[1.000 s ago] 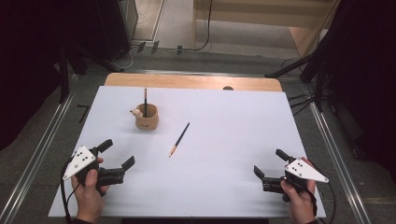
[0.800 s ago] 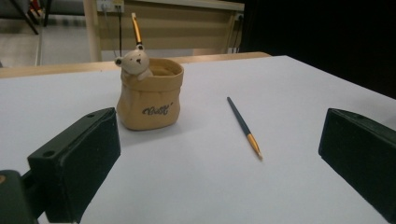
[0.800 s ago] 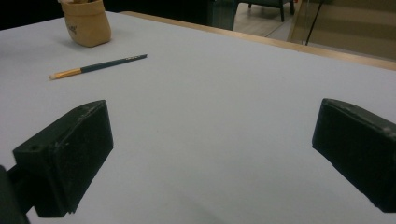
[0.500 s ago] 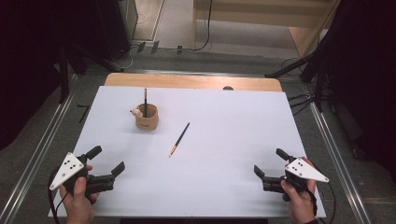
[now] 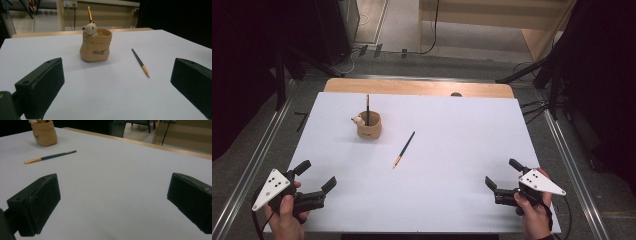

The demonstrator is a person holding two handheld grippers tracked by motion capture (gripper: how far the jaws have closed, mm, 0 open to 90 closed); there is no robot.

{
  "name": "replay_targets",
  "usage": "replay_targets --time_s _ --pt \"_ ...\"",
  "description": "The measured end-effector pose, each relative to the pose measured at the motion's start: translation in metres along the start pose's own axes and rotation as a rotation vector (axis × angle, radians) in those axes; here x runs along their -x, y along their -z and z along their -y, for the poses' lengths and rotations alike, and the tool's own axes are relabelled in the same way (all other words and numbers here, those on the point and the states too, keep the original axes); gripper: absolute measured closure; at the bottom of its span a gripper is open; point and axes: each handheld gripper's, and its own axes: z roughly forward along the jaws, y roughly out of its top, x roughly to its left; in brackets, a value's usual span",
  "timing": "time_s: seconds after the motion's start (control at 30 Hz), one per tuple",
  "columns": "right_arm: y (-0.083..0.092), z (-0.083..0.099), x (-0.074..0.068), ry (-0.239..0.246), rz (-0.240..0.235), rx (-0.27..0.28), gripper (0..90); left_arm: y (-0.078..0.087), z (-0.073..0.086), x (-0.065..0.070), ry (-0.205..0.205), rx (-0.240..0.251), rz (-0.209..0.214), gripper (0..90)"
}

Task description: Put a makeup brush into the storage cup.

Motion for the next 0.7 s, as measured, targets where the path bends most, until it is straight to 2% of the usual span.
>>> replay_targets --time_s 0.23,0.37,0.7 --pt "0.001 -0.001 0.0 0.0 0.006 0.004 0.0 -0.011 -0.007 0.011 -0.039 -0.014 0.017 0.0" --pt "0.002 0.0 0.001 -0.004 0.008 0.004 0.0 -0.027 -0.011 0.019 -0.04 -0.034 0.04 0.0" --pt "0.004 0.001 0.002 0.0 0.01 0.007 0.0 -0.061 -0.025 0.035 -0.079 -0.072 0.077 0.0"
